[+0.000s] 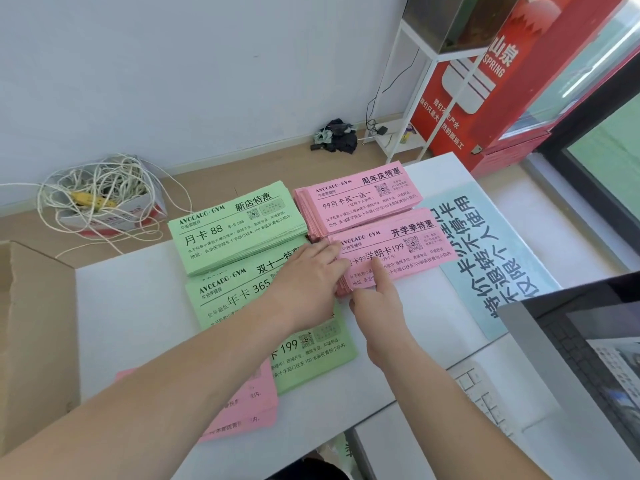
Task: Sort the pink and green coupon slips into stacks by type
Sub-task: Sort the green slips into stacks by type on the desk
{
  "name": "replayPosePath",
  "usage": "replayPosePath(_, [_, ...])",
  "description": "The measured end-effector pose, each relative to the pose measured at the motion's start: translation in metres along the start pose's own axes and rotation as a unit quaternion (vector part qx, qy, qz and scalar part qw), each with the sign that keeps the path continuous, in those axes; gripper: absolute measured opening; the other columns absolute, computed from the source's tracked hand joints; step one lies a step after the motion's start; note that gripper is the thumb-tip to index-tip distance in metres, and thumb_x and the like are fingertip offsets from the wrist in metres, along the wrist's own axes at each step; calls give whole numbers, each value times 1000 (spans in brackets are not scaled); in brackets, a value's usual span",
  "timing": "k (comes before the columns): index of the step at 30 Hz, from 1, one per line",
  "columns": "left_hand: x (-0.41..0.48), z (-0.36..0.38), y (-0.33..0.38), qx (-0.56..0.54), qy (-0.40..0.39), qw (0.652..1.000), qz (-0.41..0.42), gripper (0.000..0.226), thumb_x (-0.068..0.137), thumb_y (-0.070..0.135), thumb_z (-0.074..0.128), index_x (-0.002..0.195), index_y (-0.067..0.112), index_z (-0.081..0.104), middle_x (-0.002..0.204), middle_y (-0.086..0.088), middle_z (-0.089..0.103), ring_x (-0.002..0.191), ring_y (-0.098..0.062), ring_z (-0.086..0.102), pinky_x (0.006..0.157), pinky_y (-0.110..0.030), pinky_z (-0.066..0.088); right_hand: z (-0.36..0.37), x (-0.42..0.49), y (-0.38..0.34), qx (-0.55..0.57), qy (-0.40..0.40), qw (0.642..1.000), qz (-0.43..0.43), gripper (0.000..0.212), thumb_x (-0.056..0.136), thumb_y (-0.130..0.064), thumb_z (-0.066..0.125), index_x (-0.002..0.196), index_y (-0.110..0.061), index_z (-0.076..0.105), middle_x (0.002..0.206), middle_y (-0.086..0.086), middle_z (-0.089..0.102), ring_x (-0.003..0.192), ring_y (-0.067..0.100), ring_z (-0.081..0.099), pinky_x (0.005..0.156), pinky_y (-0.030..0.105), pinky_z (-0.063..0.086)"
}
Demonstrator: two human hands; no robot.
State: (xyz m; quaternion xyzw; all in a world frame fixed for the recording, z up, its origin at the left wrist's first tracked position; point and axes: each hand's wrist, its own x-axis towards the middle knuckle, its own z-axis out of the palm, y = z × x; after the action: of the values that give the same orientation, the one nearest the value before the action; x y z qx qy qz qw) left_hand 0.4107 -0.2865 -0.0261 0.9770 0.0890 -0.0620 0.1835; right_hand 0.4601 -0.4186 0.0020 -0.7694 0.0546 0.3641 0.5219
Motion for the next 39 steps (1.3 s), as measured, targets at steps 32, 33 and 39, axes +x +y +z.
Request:
replayPosePath(32, [-172,-35,-55,-129,42,980,-147,43,104,19,50,146,26,52,153,9,48,142,-11,42,117,-25,30,59,-75,26,-413,-63,858,-299,41,101,-53,51,128,-27,67,133,-12,62,126,11,54,99,35,47])
replayPosePath(33, [-189,-38,-65,-113,21,978,-174,44,103,20,50,146,27,51,152,9,49,140,-13,44,115,-27,33,68,-82,30,-419,-82,851,-306,38,101,-50,52,126,-26,68,130,-12,65,123,12,56,98,34,48])
replayPosePath(39, [-251,-28,-101,-71,-104,958,-257,64,97,33,60,155,26,34,154,4,42,141,-20,38,113,-36,37,106,-97,66,-529,-110,765,-350,31,101,-36,49,124,-25,66,132,-9,56,126,18,50,90,39,52])
